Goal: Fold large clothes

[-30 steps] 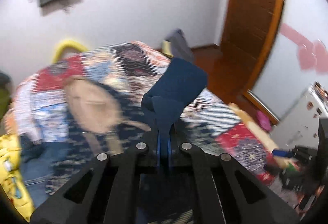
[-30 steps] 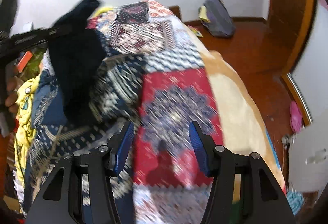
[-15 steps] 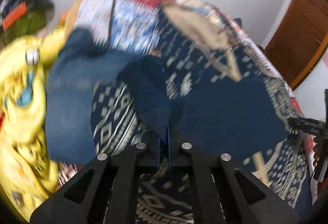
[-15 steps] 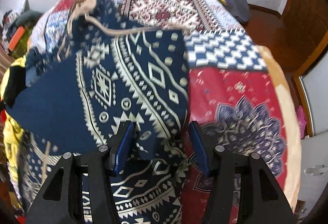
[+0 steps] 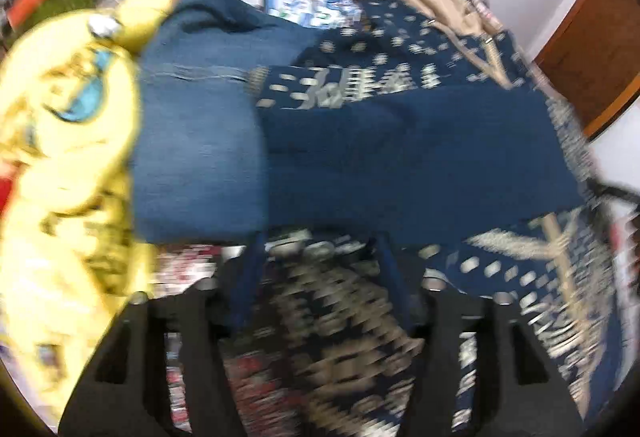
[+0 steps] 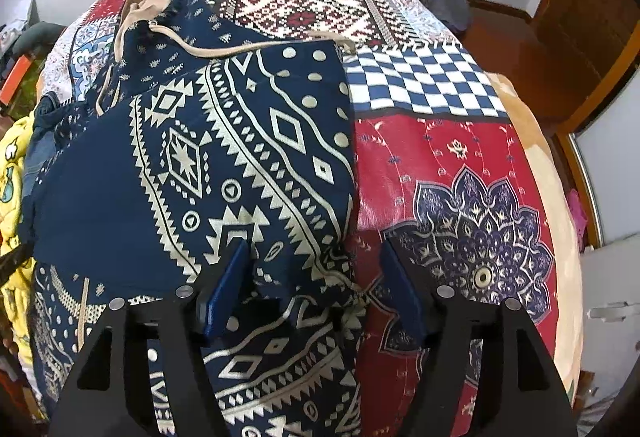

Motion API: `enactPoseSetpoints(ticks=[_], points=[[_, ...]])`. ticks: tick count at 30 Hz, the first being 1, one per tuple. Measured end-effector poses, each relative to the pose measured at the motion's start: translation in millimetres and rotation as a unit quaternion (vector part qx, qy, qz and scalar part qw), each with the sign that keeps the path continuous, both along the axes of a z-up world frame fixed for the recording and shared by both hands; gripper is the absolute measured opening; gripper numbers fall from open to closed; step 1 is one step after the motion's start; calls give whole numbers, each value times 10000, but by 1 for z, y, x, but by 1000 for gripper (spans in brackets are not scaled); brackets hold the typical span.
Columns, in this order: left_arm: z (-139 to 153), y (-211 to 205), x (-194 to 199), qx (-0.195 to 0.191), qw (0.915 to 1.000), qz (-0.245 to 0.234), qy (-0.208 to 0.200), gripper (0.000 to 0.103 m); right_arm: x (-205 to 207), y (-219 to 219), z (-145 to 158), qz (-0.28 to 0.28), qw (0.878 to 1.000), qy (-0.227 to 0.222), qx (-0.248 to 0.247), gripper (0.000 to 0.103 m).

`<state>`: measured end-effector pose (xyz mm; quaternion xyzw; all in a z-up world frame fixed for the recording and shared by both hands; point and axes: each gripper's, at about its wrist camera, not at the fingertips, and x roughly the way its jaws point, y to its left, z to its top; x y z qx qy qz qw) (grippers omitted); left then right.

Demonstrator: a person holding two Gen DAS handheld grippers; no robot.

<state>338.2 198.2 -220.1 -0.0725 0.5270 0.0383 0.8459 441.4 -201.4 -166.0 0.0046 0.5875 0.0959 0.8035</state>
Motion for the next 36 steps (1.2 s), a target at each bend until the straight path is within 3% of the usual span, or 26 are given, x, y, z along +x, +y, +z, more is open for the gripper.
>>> enactPoseSetpoints(ticks=[2, 5, 9, 11, 18, 23, 31, 36], points=[[9, 5, -5, 220, 9997, -102, -13, 59, -1, -1, 5, 43, 10000, 76, -21, 64], [27, 14, -7, 189, 9997, -156, -76, 59, -3, 4, 20, 218, 9997, -46, -111, 64], [66, 12, 8, 284, 9980, -275, -495, 61, -2, 17, 52, 521, 9974, -465, -194, 64], [82, 7, 21, 264, 9966, -326, -714, 70, 4, 27, 67, 677, 9949, -707, -238, 64], [105, -27, 105, 33, 9934, -535, -1010, 71, 55, 72, 92, 868, 9902, -1094, -85, 64], [92, -42, 172, -47, 9945, -520, -909, 71, 90, 104, 86, 964, 9890, -1124, 46, 64], [34, -40, 260, -401, 9986, -149, -325, 71, 157, 142, 51, 1075, 9907, -837, -39, 65], [-1, -31, 296, -998, 9948, 213, -54, 71, 195, 154, 24, 871, 9950, -406, 277, 64]])
